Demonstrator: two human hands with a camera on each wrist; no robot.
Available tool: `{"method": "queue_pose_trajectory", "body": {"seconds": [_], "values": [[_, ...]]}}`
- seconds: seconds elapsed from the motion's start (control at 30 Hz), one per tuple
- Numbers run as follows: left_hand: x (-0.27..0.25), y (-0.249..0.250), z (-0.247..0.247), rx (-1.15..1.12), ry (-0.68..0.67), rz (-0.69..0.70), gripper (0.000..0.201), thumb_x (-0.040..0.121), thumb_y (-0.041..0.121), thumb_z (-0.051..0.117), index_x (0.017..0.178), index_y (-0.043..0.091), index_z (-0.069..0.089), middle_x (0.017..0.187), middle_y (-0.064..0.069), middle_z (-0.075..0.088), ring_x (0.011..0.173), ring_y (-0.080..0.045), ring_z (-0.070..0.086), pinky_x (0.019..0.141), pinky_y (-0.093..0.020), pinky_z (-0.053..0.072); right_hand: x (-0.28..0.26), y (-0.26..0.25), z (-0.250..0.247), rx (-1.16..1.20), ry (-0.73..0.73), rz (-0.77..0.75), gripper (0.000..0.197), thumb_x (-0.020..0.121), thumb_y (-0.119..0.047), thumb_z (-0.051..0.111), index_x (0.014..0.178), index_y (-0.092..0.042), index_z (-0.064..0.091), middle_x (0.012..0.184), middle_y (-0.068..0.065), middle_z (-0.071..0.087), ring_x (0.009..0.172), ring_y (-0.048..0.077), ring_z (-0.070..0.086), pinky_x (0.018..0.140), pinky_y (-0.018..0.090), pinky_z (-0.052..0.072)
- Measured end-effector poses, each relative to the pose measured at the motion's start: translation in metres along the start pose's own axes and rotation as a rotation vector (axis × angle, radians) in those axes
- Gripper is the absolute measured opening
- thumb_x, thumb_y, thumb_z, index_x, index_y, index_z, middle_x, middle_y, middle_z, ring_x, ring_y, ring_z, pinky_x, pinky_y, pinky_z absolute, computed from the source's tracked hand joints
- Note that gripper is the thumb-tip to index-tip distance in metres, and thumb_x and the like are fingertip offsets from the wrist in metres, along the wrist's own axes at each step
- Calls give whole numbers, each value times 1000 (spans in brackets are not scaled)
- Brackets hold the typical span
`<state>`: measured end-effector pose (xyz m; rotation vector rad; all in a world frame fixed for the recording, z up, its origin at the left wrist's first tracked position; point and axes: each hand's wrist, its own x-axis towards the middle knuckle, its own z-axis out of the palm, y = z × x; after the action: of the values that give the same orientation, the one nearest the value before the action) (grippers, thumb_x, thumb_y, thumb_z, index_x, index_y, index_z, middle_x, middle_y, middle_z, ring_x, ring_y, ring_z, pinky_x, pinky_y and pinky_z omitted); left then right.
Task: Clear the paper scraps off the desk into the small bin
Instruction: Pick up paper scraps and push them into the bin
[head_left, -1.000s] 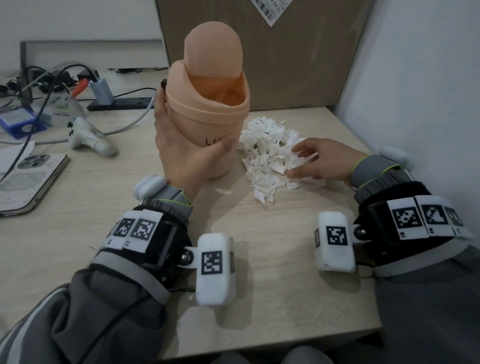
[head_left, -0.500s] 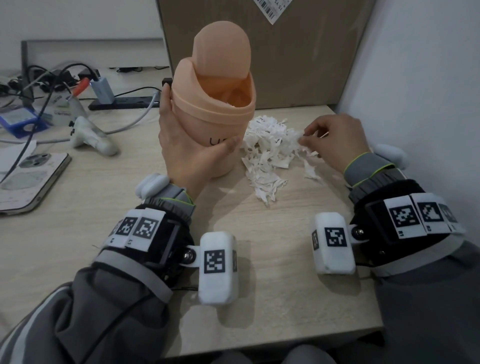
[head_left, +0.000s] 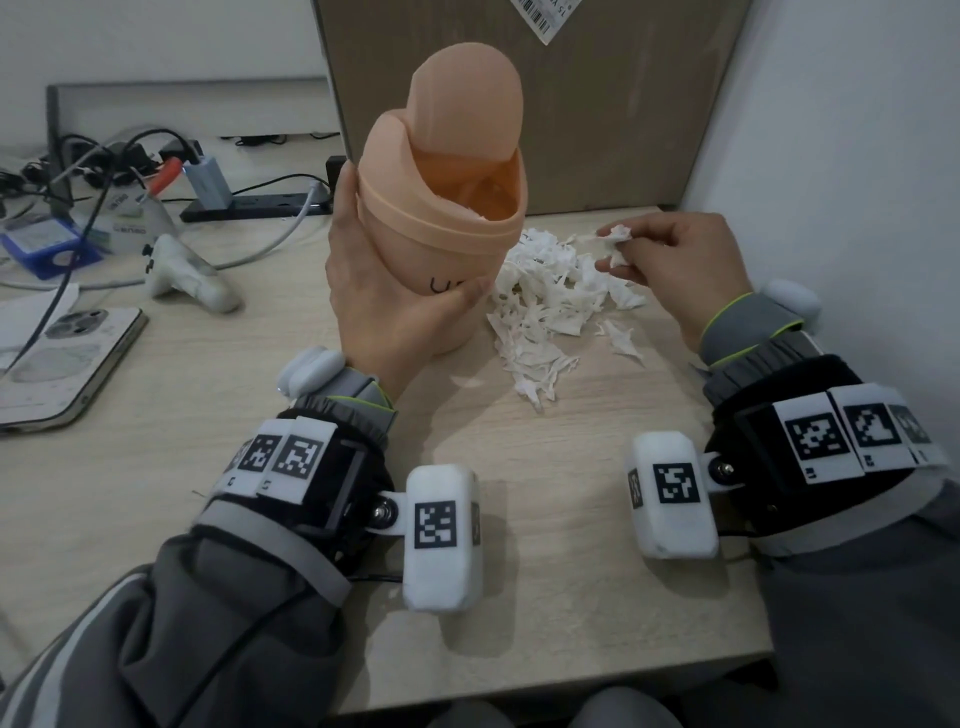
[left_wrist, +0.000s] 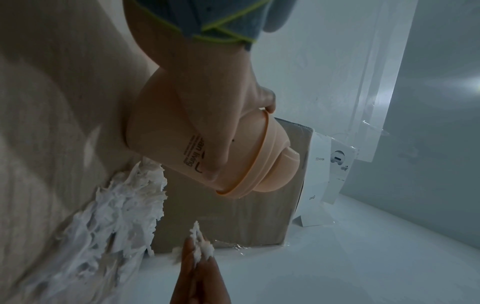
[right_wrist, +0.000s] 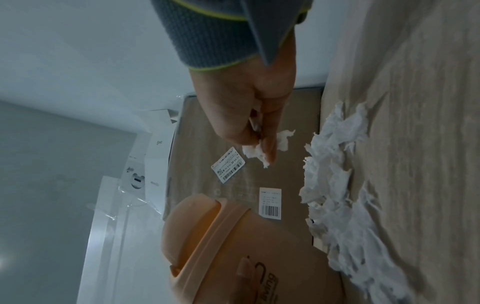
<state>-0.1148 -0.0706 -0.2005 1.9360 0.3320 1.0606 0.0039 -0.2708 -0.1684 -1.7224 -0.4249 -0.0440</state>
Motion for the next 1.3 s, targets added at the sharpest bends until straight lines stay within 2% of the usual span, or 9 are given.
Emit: {"method": "queue_pose_trajectory", "body": {"seconds": [0.2, 0.43, 0.67, 0.77, 0.9, 1.03, 1.17, 1.23, 1.3], "values": [[-1, 4, 0, 20, -16, 35, 133, 51, 57, 79, 161, 18, 15, 159, -2, 38, 147, -22, 39, 122, -48, 34, -4, -6, 3, 32, -48, -52, 22, 79, -11, 67, 99, -19, 71, 101, 7, 72, 98, 19, 69, 94, 33, 53], [-3, 9, 2, 53, -79, 98, 131, 54, 59, 80, 161, 14, 18, 157, -5, 39, 145, -25, 41, 121, -53, 35, -18, -28, 12, 184, 0, -319, 19, 78, -5, 72, 84, -22, 67, 75, -6, 71, 73, 12, 70, 67, 19, 54], [-5, 10, 5, 83, -172, 183, 130, 57, 55, 82, 161, 15, 16, 159, -7, 37, 146, -25, 40, 119, -55, 36, -25, -33, 18, 116, -58, -430, 14, 73, -12, 78, 79, -20, 69, 78, -10, 73, 77, 11, 70, 75, 28, 57], [-5, 9, 7, 87, -182, 222, 129, 56, 55, 84, 160, 19, 15, 158, -8, 39, 147, -26, 41, 119, -55, 35, -26, -30, 22, -103, -177, -448, 3, 80, -20, 70, 78, -23, 71, 74, -13, 69, 75, 4, 64, 74, 23, 53], [-6, 9, 7, 107, -169, 211, 129, 57, 54, 83, 161, 15, 16, 158, -8, 38, 145, -26, 41, 119, -55, 36, -28, -28, 23, -219, -179, -459, 41, 92, -41, 48, 82, -13, 76, 81, 0, 70, 79, 6, 62, 72, 18, 47], [-6, 9, 7, 94, -155, 179, 130, 58, 53, 83, 161, 15, 15, 159, -7, 37, 145, -27, 40, 118, -55, 37, -28, -33, 18, -125, 48, -563, 37, 98, -31, 42, 81, -22, 74, 75, -13, 71, 83, 5, 65, 78, 18, 46], [-8, 12, 6, 92, -156, 163, 130, 57, 55, 80, 161, 15, 15, 158, -7, 37, 144, -27, 40, 119, -55, 36, -33, -36, 19, -109, -87, -513, 42, 99, -29, 37, 83, -17, 74, 75, -11, 70, 77, -2, 65, 79, 13, 46], [-7, 10, 7, 87, -159, 170, 130, 57, 55, 82, 161, 16, 14, 158, -8, 37, 145, -27, 41, 119, -55, 36, -38, -38, 22, -183, -226, -446, 49, 97, -39, 30, 83, -21, 74, 81, -9, 70, 81, -4, 62, 88, 18, 45], [-6, 10, 7, 97, -172, 199, 129, 57, 54, 83, 160, 20, 14, 158, -7, 38, 145, -27, 41, 118, -55, 36, -42, -39, 25, -323, -323, -386, 44, 99, -42, 26, 86, -32, 67, 98, -15, 65, 92, -12, 49, 109, 33, 30]]}}
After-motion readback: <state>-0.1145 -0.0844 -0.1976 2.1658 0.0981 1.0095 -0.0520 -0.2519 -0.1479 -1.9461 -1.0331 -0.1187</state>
